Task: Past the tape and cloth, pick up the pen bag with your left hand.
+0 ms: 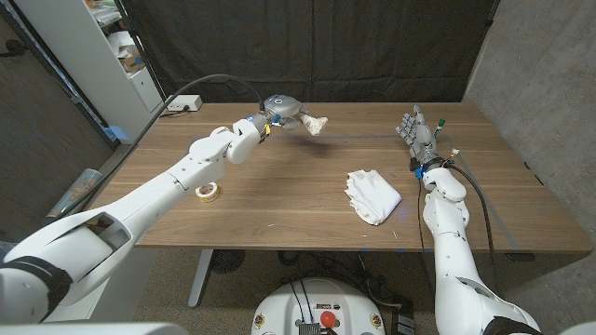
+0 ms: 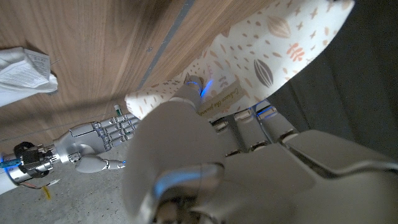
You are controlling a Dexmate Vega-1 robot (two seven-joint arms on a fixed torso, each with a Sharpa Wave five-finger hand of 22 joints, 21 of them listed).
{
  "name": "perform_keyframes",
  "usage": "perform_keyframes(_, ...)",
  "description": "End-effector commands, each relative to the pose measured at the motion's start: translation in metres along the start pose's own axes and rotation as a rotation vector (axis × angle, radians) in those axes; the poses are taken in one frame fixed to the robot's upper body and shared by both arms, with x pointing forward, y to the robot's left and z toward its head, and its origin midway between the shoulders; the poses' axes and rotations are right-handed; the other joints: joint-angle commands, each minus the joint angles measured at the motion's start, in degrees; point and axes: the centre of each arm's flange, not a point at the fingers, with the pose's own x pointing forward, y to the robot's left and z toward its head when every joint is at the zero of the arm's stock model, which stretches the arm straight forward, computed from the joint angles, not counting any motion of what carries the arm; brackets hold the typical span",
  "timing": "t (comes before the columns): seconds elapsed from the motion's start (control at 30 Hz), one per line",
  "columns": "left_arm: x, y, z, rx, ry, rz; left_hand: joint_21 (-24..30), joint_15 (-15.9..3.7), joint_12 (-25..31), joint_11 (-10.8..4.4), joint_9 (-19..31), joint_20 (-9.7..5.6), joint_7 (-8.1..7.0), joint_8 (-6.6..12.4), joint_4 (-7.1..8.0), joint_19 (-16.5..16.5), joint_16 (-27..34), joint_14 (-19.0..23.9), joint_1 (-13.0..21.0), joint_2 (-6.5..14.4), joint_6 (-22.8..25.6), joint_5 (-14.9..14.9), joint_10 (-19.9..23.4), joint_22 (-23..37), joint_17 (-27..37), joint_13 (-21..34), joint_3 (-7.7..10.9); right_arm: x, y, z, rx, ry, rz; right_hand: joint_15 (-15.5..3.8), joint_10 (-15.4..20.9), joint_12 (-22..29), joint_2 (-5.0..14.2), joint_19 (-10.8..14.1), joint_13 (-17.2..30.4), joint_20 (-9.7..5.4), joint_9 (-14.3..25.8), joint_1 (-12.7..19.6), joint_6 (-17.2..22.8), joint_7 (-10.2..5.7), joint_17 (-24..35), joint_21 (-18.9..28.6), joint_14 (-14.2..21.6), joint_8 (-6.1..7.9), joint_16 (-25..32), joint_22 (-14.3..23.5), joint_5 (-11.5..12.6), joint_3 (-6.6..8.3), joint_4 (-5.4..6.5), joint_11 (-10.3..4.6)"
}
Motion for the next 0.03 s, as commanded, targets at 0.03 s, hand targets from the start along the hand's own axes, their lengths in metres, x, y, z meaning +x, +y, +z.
perform_keyframes(0.03,-0.0052,0.0018,-0.0033,-0.014,0.004,0.004,0.3,-6.66,-0.2,-0.25,0.2,-1.49,0.02,-0.23,-0.01,0.3,0.0,0.5,-0.5,0.2,0.6,-0.2,0.5,0.3,0.3,0.1,0.43,-0.0038,0.0024,0.0003,0.004,-0.001,-0.009,0.05,0.5,0.1,0.55,0.5,0.1,-0.17,0.0,0.0,0.3,-0.14,0.1,-0.2,0.4,0.21,0.2,0.1,0.3,-0.15,-0.02,-0.17)
